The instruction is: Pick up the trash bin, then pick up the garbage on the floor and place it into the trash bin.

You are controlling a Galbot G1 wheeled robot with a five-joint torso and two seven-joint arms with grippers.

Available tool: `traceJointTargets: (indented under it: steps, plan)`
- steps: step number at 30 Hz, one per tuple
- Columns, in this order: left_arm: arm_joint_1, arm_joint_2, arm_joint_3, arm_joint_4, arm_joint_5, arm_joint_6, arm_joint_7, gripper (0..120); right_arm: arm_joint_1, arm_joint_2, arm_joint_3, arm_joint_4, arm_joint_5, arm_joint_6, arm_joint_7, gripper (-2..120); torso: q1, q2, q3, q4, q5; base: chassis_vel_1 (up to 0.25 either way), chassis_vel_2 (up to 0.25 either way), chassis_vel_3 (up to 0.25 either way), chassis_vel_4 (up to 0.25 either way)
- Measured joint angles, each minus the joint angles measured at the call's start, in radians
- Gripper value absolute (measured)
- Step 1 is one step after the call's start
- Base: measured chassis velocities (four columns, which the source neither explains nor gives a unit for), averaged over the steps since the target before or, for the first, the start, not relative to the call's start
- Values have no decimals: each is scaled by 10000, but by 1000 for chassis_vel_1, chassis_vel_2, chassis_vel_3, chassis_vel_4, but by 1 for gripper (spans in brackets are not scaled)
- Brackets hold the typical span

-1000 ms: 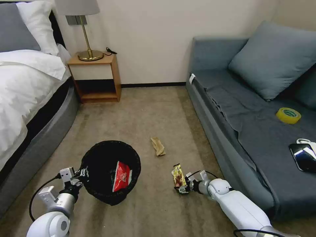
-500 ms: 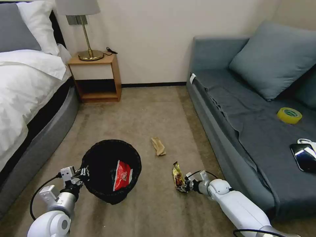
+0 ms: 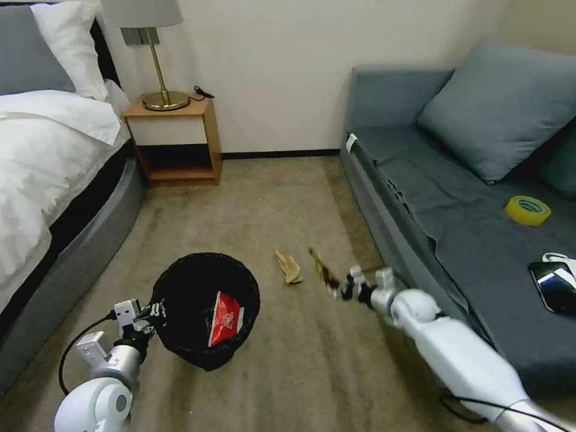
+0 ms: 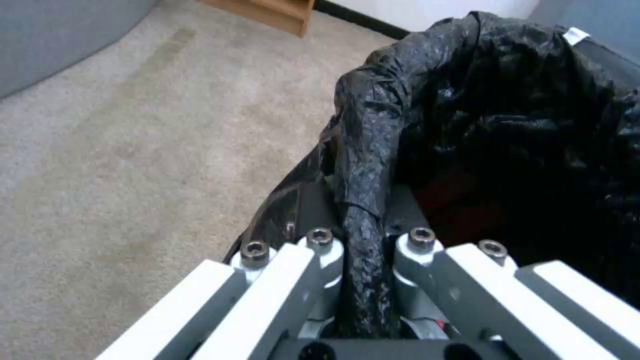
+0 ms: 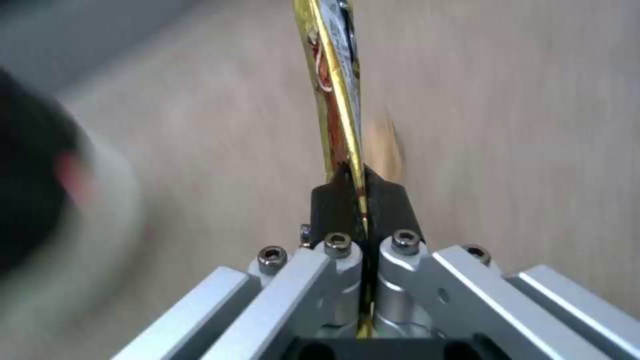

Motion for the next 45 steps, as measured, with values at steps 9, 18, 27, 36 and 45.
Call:
traceJointTargets:
  steps: [9,18,27,36,45]
  plan:
    - [-34,-17,119,-48,-90,198,-86,4,690,-419,-621,3063,1757,-249,587,0,0,-1,-1,1,0,0,0,0,0]
    - [-91,-196,206,-270,-158,452,-153,4,722,-193,-2408,5080,1737,-491,951,0,0,-1,-1,0,-1,0,0,0,0]
    - [67,-331,253,-532,-85,536,-134,4,578,21,-3526,5066,916,-475,793,0,0,0,-1,0,1,0,0,0,0]
    - [101,-448,315,-647,-41,624,-129,4,489,141,-3936,4901,307,-447,720,0,0,0,-1,0,1,0,0,0,0]
    - [53,-495,381,-764,-62,702,-214,4,369,121,-3972,4850,-250,-429,709,31,0,0,-1,0,1,0,0,0,0]
